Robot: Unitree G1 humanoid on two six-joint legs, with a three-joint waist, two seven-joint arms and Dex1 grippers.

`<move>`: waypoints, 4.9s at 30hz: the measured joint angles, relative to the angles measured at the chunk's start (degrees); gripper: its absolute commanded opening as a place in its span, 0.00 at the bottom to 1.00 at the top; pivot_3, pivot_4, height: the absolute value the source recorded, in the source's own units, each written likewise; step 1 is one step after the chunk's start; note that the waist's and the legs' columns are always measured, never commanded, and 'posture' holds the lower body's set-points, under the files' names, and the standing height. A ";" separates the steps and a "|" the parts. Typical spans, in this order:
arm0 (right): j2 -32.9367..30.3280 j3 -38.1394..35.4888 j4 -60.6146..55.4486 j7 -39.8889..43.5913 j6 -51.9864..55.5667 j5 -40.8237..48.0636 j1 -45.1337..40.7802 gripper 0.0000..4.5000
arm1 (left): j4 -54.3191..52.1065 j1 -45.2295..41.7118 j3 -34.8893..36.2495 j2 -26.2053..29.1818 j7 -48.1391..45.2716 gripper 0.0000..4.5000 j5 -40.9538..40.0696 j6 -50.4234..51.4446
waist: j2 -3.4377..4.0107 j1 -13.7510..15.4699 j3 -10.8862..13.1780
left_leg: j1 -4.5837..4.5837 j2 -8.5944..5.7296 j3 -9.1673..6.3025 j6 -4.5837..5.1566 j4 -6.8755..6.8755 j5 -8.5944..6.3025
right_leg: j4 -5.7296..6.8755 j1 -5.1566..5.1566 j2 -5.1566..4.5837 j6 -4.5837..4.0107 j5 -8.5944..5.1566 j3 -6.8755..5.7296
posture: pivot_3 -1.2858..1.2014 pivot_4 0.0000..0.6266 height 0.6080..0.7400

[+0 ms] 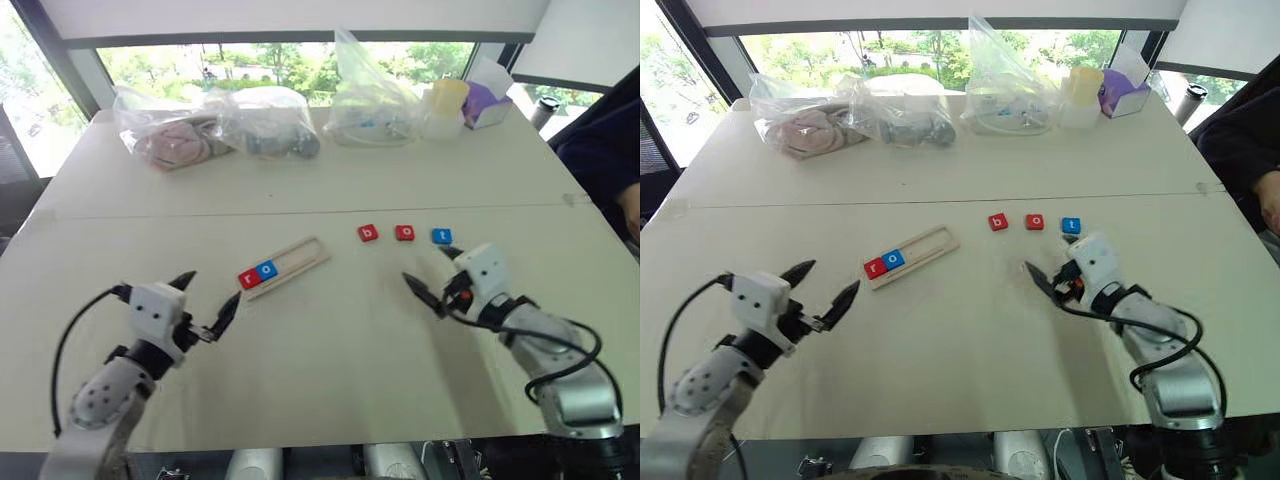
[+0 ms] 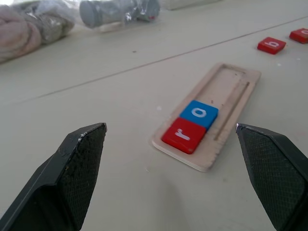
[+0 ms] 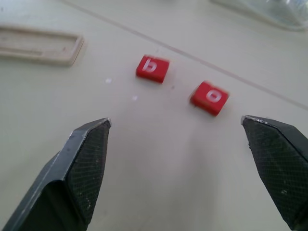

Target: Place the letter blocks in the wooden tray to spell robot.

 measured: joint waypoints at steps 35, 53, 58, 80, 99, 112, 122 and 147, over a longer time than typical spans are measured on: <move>-7.30 4.62 4.95 14.74 0.12 2.61 -7.76 0.99 | -1.59 -2.04 -1.20 5.99 -6.35 1.00 -2.07 2.43 | 0.00 0.11 0.02 | 0.19 -0.05 0.14 0.01 0.41 0.01 | 0.71 0.03 0.03 -0.01 0.03 0.07 | 0.52 0.24 1.00; -17.61 13.89 16.35 37.65 -7.88 1.36 -29.26 0.99 | 31.72 -31.02 -10.38 22.60 -37.31 1.00 0.17 -2.37 | -0.05 -0.02 0.13 | 0.35 -0.03 0.63 0.05 0.42 0.00 | 0.90 -0.03 0.06 0.12 0.06 0.19 | 0.52 0.24 1.00; -16.20 14.52 16.42 37.50 -8.91 0.79 -29.74 0.99 | 39.02 -35.84 -13.80 19.73 -39.57 1.00 2.58 -5.50 | -0.06 0.02 0.14 | 0.34 -0.01 0.61 0.05 0.42 -0.01 | 0.91 -0.03 0.06 0.21 0.11 0.19 | 0.52 0.24 1.00; -14.99 14.50 11.49 33.18 -6.91 -0.04 -25.13 0.99 | 50.57 -37.58 -16.80 12.93 -39.76 1.00 9.80 -13.24 | -0.07 0.17 0.14 | 0.36 -0.01 0.60 0.05 0.53 0.00 | 1.04 -0.03 0.05 0.25 0.14 0.19 | 0.52 0.24 1.00; -14.99 14.50 9.71 31.42 -5.95 -0.01 -23.84 1.00 | 57.12 -39.46 -17.45 10.95 -40.77 0.69 11.61 -20.06 | 0.01 0.17 0.04 | 0.44 -0.02 0.59 0.06 0.67 0.00 | 1.18 0.08 0.04 0.26 0.15 0.19 | 0.52 0.24 1.00; -15.08 14.26 9.76 31.08 -6.07 -0.20 -23.85 1.00 | 42.66 -35.10 -25.26 10.29 -46.62 0.69 11.74 -18.84 | 0.02 0.20 0.03 | 0.41 -0.09 0.60 0.06 0.66 0.00 | 1.15 0.08 -0.06 0.26 0.15 0.20 | 0.52 0.24 1.00; -15.18 14.18 8.90 30.86 -5.18 -0.18 -23.61 1.00 | 39.28 -34.55 -28.36 9.72 -47.55 0.69 12.61 -18.54 | 0.02 0.09 0.03 | 0.43 -0.05 0.59 0.06 0.67 0.00 | 1.16 0.08 0.04 0.26 0.15 0.20 | 0.52 0.24 1.00; -8.14 14.63 9.59 22.09 0.69 -1.19 -23.89 1.00 | 33.91 -30.77 -25.74 12.07 -43.09 0.99 11.42 -11.49 | 0.01 -0.35 0.03 | 0.44 0.05 0.58 0.06 0.69 0.00 | 1.20 0.07 0.11 0.25 0.15 0.21 | 0.52 0.24 1.00</move>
